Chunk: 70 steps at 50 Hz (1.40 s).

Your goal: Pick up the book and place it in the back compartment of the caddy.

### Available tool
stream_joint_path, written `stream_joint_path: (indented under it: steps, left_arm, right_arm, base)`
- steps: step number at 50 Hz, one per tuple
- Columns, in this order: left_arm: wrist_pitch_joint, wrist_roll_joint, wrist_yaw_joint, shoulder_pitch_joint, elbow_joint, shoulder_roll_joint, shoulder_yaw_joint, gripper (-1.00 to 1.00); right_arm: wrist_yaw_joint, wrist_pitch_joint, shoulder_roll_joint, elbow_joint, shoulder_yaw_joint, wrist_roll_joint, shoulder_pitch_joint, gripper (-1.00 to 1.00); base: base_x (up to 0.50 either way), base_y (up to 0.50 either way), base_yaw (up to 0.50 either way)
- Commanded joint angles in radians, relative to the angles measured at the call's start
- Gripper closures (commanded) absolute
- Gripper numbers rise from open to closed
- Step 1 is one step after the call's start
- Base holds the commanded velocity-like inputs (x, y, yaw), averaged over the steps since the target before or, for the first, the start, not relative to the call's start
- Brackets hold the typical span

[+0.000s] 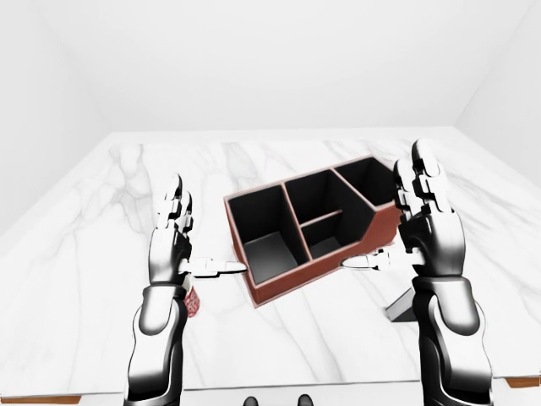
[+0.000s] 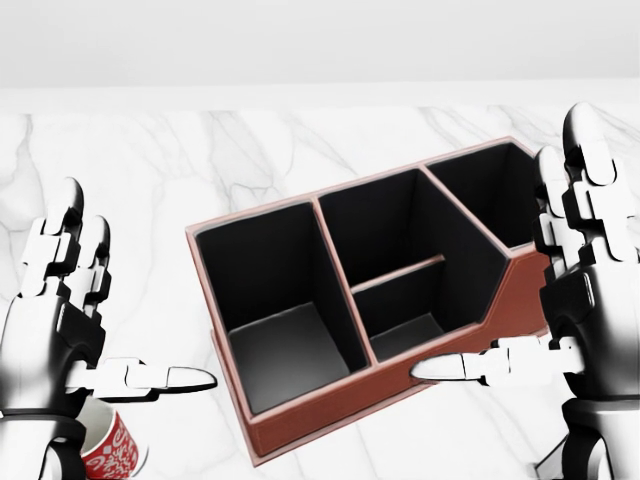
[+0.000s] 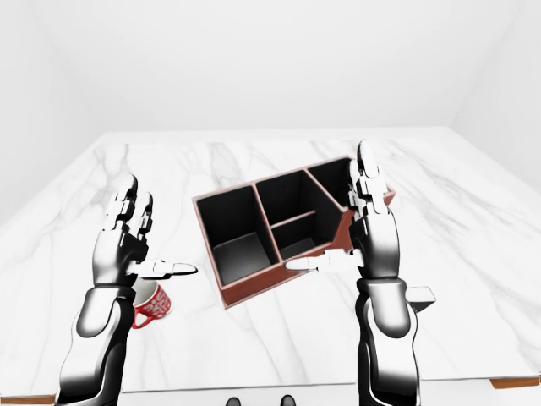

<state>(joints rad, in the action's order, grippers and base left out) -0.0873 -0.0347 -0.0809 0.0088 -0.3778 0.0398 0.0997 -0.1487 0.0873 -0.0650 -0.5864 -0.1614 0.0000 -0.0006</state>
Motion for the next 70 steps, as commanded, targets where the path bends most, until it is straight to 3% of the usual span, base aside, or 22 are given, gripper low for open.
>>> stream_joint_path:
  steps: [1, 23, 28, 37, 57, 70]
  left_arm:
    - [0.000, 0.001, 0.000, 0.000, 0.006, 0.000, 0.000, -1.00]
    - [0.000, 0.002, 0.001, -0.001, 0.005, 0.000, -0.001, -1.00]
    - [0.000, 0.002, 0.002, -0.001, 0.002, -0.001, -0.003, -1.00]
    - [0.000, 0.005, 0.002, 0.001, 0.009, -0.002, -0.006, -1.00]
    - [0.000, 0.005, 0.001, -0.001, 0.019, -0.001, -0.003, -1.00]
    - [0.000, 0.003, 0.002, -0.003, 0.025, 0.000, -0.001, -1.00]
  right_arm:
    - [0.010, 0.000, 0.001, -0.001, 0.001, -0.013, -0.007, -1.00]
    - [0.007, 0.000, -0.007, -0.028, 0.004, -0.054, -0.016, -1.00]
    - [-0.051, 0.000, -0.003, -0.068, -0.001, -0.011, 0.008, -1.00]
    - [-0.037, 0.000, -0.012, -0.071, 0.013, -0.081, -0.004, -1.00]
    - [-0.166, 0.000, -0.070, -0.092, -0.078, -0.220, -0.035, -1.00]
    - [-0.198, 0.000, -0.085, -0.099, -0.091, -0.284, -0.067, -1.00]
  base:
    - [0.44, 0.00, 0.00]
    - [0.00, 0.00, 0.00]
    - [0.05, 0.00, 0.00]
    - [0.14, 0.00, 0.00]
    - [0.00, 0.00, 0.00]
    - [0.00, 0.00, 0.00]
